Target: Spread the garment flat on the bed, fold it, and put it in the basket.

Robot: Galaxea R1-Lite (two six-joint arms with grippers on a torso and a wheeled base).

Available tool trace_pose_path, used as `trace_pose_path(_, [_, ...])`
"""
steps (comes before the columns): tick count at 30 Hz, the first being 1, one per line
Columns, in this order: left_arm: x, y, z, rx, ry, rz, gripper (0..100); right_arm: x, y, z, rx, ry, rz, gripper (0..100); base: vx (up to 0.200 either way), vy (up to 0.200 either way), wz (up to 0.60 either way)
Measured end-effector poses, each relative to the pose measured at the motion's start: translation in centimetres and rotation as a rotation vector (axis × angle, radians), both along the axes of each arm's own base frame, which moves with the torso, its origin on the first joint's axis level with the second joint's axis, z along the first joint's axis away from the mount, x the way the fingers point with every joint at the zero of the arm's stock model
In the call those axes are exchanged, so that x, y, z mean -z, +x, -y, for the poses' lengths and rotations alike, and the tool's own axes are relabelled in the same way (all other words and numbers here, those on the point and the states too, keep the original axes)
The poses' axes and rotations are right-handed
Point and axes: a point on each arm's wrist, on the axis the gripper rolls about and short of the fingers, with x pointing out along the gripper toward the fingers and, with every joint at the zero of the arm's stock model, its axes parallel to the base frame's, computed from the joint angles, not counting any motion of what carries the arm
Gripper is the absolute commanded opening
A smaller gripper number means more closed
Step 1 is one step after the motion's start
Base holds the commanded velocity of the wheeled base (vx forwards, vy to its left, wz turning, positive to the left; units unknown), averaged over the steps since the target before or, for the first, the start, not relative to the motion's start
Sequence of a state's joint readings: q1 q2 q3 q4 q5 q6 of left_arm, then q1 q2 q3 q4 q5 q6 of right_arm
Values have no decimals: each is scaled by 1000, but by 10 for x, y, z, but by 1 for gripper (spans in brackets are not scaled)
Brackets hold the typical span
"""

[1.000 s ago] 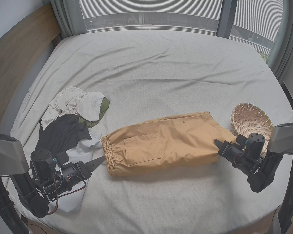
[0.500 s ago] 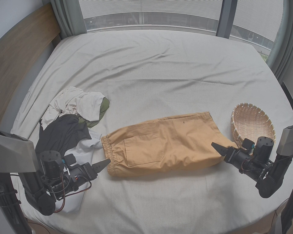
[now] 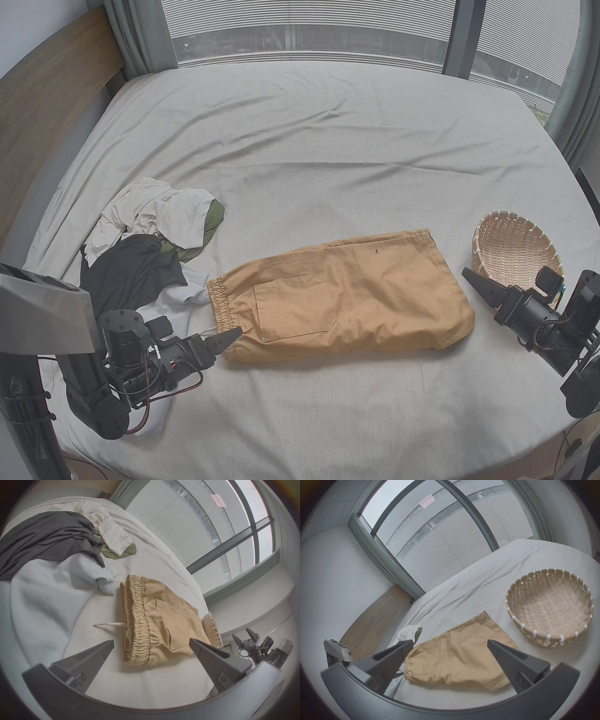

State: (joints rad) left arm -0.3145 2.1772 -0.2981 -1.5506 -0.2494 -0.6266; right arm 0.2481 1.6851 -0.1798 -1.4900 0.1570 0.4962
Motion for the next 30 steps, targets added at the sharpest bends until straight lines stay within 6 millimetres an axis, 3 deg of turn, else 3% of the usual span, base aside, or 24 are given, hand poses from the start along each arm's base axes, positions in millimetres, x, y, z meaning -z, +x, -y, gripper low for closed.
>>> trace_pose_path(11, [13, 16, 5, -25, 12, 3, 100, -3, 7, -18, -64, 10, 27, 100, 0, 0, 0])
trace_pose_path(30, [27, 49, 17, -35, -29, 41, 100, -4, 9, -21, -71, 13, 34, 100, 0, 0, 0])
